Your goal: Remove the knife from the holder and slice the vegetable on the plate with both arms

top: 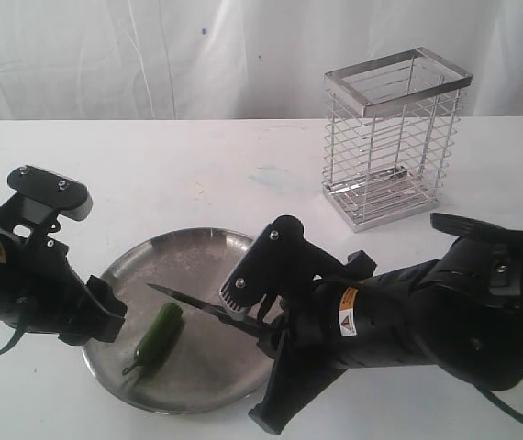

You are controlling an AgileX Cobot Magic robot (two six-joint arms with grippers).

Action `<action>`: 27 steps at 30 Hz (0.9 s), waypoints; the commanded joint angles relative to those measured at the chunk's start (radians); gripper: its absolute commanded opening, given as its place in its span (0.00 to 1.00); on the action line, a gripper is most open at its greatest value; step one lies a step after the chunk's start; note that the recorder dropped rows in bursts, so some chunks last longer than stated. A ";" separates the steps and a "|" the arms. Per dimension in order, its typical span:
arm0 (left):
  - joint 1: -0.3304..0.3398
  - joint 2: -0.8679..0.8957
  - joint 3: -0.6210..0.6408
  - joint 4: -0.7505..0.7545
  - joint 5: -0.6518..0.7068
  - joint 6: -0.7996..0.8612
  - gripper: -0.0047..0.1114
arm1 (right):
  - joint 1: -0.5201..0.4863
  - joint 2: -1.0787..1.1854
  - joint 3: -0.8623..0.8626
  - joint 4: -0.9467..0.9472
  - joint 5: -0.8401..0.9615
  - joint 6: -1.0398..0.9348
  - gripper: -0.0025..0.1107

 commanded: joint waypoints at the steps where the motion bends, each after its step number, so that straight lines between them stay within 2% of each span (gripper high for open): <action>1: 0.004 -0.004 0.000 -0.003 0.004 -0.003 0.61 | -0.006 -0.022 -0.005 -0.004 -0.005 -0.008 0.02; 8: 0.004 -0.004 0.000 -0.003 0.006 -0.003 0.61 | 0.022 -0.022 -0.005 0.001 -0.002 -0.009 0.02; 27: 0.004 -0.004 0.000 -0.007 0.014 -0.006 0.61 | 0.023 0.047 -0.001 -0.003 -0.005 -0.009 0.02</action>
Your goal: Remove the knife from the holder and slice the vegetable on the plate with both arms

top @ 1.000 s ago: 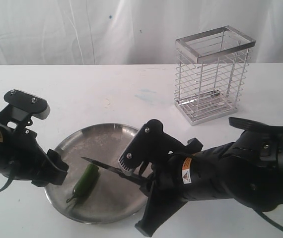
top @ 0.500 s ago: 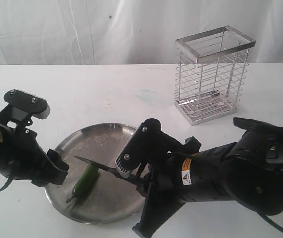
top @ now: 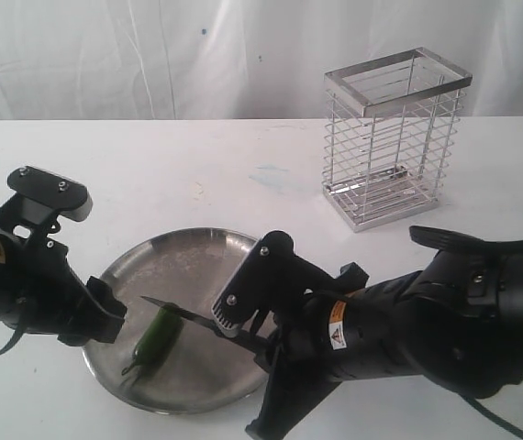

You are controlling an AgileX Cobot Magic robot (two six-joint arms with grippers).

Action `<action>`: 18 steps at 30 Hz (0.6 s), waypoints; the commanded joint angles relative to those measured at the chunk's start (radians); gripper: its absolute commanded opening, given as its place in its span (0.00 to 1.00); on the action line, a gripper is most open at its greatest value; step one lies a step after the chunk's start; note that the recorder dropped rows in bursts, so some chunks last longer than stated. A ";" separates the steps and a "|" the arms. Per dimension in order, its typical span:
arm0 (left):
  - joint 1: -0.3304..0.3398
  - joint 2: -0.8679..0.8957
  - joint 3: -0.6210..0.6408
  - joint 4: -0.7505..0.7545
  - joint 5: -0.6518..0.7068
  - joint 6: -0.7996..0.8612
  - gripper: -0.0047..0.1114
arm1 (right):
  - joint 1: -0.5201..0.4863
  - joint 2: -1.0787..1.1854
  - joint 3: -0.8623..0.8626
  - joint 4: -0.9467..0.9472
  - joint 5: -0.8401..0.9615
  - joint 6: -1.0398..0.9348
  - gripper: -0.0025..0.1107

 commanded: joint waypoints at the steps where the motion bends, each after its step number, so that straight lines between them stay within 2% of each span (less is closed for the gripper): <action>1: 0.004 -0.004 0.000 -0.010 0.010 -0.006 0.60 | 0.004 0.013 -0.001 -0.003 -0.008 -0.009 0.02; 3: 0.004 -0.004 0.000 -0.025 -0.007 -0.006 0.58 | 0.004 0.013 -0.001 -0.003 -0.010 -0.009 0.02; 5: 0.004 -0.004 0.000 -0.053 -0.037 -0.006 0.48 | 0.004 0.013 -0.001 -0.003 -0.010 -0.009 0.02; 10: -0.030 -0.004 0.000 -0.124 -0.171 -0.006 0.06 | 0.004 0.013 -0.001 -0.001 -0.010 -0.009 0.02; 14: -0.085 0.016 0.000 -0.124 -0.254 -0.006 0.04 | 0.004 0.013 -0.001 -0.001 -0.010 -0.009 0.02; 18: -0.090 0.091 0.000 -0.126 -0.266 -0.009 0.04 | 0.004 0.013 -0.001 -0.001 -0.004 -0.009 0.02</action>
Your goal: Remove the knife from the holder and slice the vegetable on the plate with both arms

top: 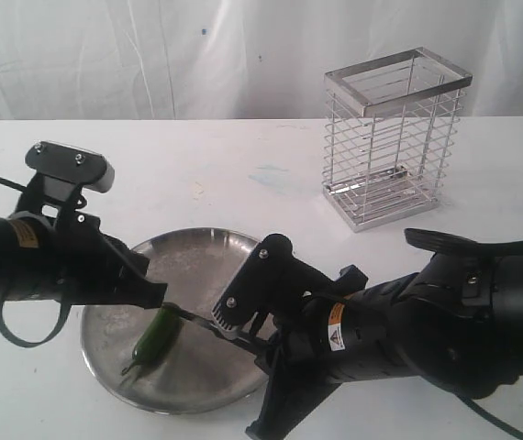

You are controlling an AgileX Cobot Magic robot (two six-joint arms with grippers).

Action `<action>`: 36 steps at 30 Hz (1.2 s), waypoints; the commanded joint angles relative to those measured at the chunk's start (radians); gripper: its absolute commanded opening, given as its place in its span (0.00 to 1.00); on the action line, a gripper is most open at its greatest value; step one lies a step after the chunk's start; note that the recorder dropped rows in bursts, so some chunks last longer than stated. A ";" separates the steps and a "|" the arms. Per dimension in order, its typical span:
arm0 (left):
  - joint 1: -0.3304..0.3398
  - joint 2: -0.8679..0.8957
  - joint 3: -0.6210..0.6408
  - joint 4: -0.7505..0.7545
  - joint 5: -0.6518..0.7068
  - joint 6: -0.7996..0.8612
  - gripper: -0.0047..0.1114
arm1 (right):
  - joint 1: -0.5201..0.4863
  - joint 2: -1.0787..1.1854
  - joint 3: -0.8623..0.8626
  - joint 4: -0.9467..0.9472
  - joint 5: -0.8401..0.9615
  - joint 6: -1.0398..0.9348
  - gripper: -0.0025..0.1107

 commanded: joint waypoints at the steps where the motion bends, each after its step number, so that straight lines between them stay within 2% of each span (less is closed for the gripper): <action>1: -0.010 0.081 0.000 -0.013 -0.019 -0.007 0.04 | 0.004 0.000 -0.001 -0.001 0.000 -0.009 0.02; 19: -0.015 0.248 -0.001 -0.028 -0.206 -0.065 0.04 | 0.004 0.000 -0.001 -0.001 0.005 -0.009 0.02; 28: -0.015 0.423 -0.001 -0.021 -0.316 -0.065 0.05 | 0.004 0.000 -0.001 -0.001 0.024 -0.009 0.02; 36: -0.015 0.353 -0.001 -0.021 -0.348 -0.056 0.05 | 0.004 0.000 -0.001 -0.001 0.049 -0.009 0.02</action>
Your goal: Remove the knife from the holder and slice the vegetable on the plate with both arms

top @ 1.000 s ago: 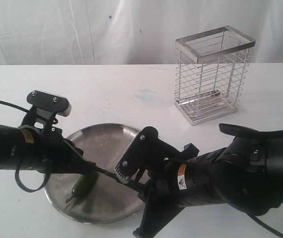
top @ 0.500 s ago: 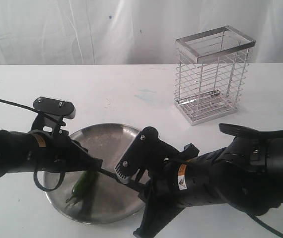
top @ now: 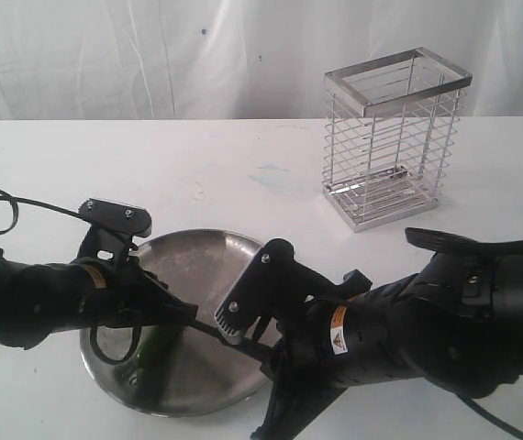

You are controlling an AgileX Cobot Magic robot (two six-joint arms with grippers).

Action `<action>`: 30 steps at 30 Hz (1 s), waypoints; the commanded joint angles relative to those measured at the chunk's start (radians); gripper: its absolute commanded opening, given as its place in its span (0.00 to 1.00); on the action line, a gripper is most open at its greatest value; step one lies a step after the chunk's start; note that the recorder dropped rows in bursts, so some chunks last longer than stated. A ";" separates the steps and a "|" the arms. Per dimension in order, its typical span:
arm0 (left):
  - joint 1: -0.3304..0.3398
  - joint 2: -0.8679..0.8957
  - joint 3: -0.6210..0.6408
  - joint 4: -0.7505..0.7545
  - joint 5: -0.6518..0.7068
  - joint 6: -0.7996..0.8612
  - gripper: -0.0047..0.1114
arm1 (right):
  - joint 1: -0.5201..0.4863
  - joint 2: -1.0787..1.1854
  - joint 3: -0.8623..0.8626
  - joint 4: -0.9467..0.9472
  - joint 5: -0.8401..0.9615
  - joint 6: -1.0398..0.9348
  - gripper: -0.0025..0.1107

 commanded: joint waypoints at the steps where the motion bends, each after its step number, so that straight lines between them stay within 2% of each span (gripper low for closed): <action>1: -0.005 -0.077 0.007 -0.003 0.028 -0.001 0.05 | 0.004 0.000 -0.001 -0.001 0.015 -0.007 0.02; 6: -0.005 -0.170 0.007 -0.003 0.119 -0.001 0.05 | 0.004 0.000 -0.001 -0.001 0.015 -0.007 0.02; 15: -0.007 -0.184 0.007 -0.001 0.253 -0.025 0.05 | 0.004 0.048 -0.001 -0.003 0.015 -0.007 0.02; 20: -0.071 -0.184 0.007 0.001 0.244 -0.030 0.05 | 0.004 0.050 -0.003 -0.003 -0.007 -0.007 0.02; 30: -0.127 -0.184 0.007 0.023 0.223 -0.072 0.05 | 0.004 0.050 -0.003 -0.003 -0.007 -0.007 0.02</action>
